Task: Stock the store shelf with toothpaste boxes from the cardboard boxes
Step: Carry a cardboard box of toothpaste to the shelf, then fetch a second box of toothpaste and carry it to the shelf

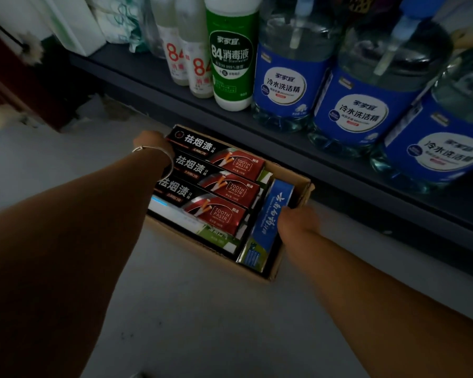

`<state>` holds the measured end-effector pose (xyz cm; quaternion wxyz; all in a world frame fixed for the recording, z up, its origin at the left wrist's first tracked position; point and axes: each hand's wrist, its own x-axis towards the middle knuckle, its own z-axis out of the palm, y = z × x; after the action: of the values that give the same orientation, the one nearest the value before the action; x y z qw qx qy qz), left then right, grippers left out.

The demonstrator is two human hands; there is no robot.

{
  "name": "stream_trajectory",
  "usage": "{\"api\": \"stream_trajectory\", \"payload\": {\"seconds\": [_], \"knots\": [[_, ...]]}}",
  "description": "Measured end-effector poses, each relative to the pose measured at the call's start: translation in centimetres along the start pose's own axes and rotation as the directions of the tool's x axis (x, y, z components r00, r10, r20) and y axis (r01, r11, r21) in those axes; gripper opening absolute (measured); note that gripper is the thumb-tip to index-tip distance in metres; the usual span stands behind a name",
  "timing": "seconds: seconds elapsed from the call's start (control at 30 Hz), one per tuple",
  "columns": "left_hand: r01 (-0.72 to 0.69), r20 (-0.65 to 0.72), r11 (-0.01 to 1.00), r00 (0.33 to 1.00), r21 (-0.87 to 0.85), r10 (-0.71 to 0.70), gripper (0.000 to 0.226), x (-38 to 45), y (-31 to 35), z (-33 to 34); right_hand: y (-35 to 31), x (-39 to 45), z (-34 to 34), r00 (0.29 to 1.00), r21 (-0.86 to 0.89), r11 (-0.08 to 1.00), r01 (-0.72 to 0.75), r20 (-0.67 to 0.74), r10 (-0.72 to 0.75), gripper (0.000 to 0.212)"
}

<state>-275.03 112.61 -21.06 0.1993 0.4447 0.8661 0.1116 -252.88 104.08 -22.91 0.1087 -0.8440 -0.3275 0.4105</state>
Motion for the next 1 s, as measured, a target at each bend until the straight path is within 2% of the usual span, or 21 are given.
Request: {"api": "stream_trajectory", "payload": {"seconds": [0.1, 0.17, 0.27, 0.33, 0.43, 0.53, 0.7, 0.8, 1.0], "knots": [[-0.037, -0.015, 0.983, 0.999, -0.178, 0.035, 0.040, -2.4, 1.6, -1.0, 0.1, -1.7, -1.4, 0.996, 0.188, 0.980, 0.071, 0.044, -0.080, 0.052], [-0.063, 0.006, 0.969, 0.998, -0.240, 0.067, 0.046, -4.9, 2.7, -2.4, 0.4, -3.4, -3.2, 0.977, 0.223, 0.959, 0.175, 0.080, -0.197, 0.053], [-0.060, 0.128, 0.948, 0.986, -0.311, 0.104, 0.060, -8.6, 4.4, -5.0, 0.4, -6.3, -6.7, 0.948, 0.221, 0.942, 0.254, 0.138, -0.288, 0.064], [-0.088, 0.173, 0.957, 0.975, -0.277, 0.140, 0.069, -11.6, 5.9, -7.3, 0.4, -8.5, -9.5, 0.936, 0.123, 0.946, 0.299, 0.156, -0.316, 0.072], [-0.153, 0.262, 0.971, 0.944, -0.184, 0.198, 0.080, -16.2, 8.2, -10.9, 0.2, -12.0, -14.3, 0.922, -0.173, 0.913, 0.369, 0.193, -0.335, 0.079], [-0.333, 0.392, 0.943, 0.865, -0.020, 0.313, 0.087, -21.1, 11.5, -14.7, -0.5, -16.0, -20.0, 0.925, -0.423, 0.824, 0.378, 0.207, -0.318, 0.078], [-0.610, 0.559, 0.771, 0.709, 0.182, 0.429, 0.094, -29.8, 18.3, -21.5, -0.1, -23.3, -31.0, 0.936, -0.582, 0.736, 0.345, 0.152, -0.318, 0.071], [-0.716, 0.620, 0.656, 0.632, 0.239, 0.465, 0.094, -35.4, 22.3, -24.9, 0.6, -27.6, -37.2, 0.941, -0.630, 0.712, 0.311, 0.099, -0.323, 0.073], [-0.846, 0.688, 0.488, 0.485, 0.214, 0.540, 0.090, -46.9, 30.5, -30.0, 2.4, -34.5, -49.2, 0.949, -0.631, 0.743, 0.222, -0.037, -0.314, 0.071]]}}
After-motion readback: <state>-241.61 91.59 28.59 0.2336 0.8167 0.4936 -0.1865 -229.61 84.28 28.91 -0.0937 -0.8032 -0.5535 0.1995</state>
